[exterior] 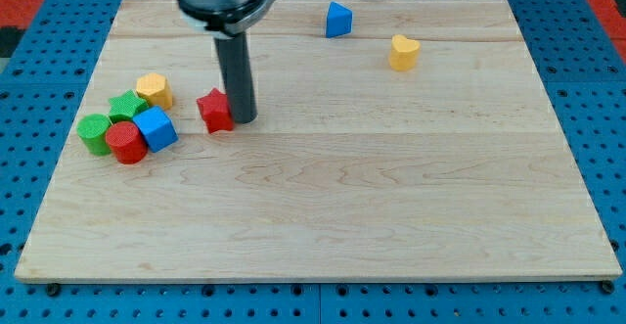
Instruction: Move the yellow heart towards the centre
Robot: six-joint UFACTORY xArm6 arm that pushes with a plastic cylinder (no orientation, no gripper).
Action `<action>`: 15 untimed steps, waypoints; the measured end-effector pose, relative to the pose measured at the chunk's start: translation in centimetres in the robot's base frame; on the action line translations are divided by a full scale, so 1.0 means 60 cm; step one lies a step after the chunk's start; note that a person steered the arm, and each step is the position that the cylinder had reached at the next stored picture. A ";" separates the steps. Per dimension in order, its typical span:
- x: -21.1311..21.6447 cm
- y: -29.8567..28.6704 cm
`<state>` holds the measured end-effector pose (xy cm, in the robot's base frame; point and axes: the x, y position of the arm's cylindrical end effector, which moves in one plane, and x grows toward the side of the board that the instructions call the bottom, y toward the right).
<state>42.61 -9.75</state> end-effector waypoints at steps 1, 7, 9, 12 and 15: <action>-0.009 -0.065; -0.149 0.568; -0.143 0.451; -0.166 0.457; -0.144 0.294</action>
<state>34.00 7.87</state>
